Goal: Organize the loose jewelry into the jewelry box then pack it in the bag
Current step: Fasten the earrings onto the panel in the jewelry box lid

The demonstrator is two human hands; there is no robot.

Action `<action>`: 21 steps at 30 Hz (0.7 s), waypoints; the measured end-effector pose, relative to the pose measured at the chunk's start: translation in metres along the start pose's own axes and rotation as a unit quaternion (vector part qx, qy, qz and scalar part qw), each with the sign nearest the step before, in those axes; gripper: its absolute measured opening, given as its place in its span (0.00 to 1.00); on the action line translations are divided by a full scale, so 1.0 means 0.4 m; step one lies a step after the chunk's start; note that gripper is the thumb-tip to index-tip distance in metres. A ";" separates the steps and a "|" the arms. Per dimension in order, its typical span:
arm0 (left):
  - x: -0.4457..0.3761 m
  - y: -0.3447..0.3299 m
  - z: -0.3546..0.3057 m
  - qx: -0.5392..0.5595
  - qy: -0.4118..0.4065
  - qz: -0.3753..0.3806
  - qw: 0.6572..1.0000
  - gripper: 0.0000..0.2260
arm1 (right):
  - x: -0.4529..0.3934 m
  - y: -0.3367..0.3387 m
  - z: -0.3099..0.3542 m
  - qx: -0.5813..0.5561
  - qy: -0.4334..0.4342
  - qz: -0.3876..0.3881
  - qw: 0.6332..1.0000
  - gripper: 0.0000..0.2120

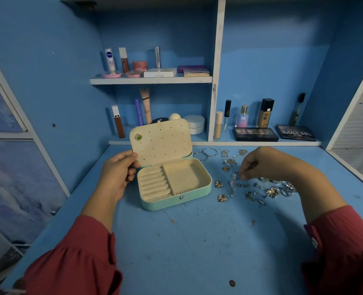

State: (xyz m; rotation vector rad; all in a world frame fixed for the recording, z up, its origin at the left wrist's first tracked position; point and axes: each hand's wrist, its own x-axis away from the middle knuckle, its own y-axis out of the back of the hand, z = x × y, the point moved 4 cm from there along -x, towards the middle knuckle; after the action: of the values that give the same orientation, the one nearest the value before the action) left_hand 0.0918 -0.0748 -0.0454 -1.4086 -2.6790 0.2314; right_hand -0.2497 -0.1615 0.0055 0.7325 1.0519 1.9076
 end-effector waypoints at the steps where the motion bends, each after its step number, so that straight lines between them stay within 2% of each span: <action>1: 0.001 0.000 0.000 0.001 0.001 0.000 1.000 0.10 | 0.000 -0.001 0.001 -0.002 0.000 -0.001 1.000 0.03; 12: -0.002 0.003 0.003 0.006 0.008 0.000 1.000 0.12 | -0.003 -0.027 0.036 -0.038 0.049 0.012 0.998 0.03; 21: 0.002 0.001 0.000 0.011 0.008 -0.002 1.000 0.11 | -0.001 -0.018 0.039 -0.022 0.037 -0.026 0.999 0.01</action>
State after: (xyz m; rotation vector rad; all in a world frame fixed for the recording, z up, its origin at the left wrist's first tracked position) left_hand 0.0917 -0.0740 -0.0453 -1.3927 -2.6576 0.2465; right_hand -0.2345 -0.1535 0.0066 0.6067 1.0613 1.9193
